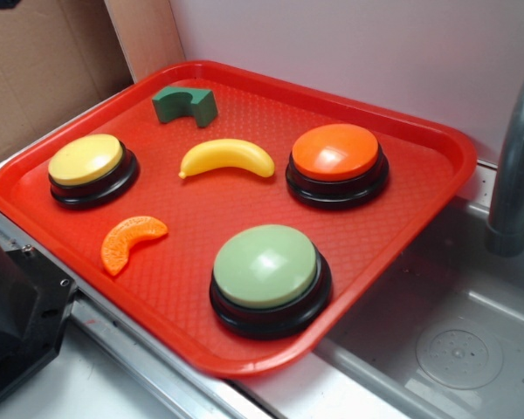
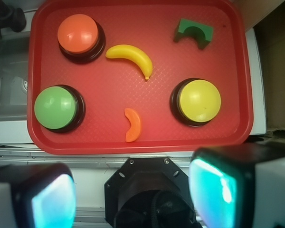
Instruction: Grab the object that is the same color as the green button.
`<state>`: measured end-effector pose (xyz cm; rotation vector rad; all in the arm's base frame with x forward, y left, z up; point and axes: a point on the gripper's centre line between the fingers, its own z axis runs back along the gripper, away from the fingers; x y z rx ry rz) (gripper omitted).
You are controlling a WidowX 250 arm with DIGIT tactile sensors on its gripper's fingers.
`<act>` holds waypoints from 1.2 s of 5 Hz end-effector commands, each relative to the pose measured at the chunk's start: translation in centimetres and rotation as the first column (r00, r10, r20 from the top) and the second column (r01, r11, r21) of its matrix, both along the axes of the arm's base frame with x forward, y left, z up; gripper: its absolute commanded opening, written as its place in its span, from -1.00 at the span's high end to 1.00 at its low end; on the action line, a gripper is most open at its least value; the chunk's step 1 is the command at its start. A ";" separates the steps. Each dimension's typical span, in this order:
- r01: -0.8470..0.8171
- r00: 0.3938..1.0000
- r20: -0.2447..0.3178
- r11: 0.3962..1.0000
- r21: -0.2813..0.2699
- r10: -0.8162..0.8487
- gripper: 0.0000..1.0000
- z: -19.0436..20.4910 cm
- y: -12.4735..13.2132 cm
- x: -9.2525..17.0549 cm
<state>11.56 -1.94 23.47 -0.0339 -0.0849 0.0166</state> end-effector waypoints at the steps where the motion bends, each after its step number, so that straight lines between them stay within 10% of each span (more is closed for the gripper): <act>1: 0.000 1.000 0.000 1.000 0.000 0.000 -1.00 0.0 0.0 0.0; 4: 0.338 0.936 0.017 0.914 0.225 -0.351 -1.00 -0.1 7.1 7.3; 6: 0.598 0.785 -0.108 0.700 0.390 -0.610 -1.00 -3.9 12.2 12.7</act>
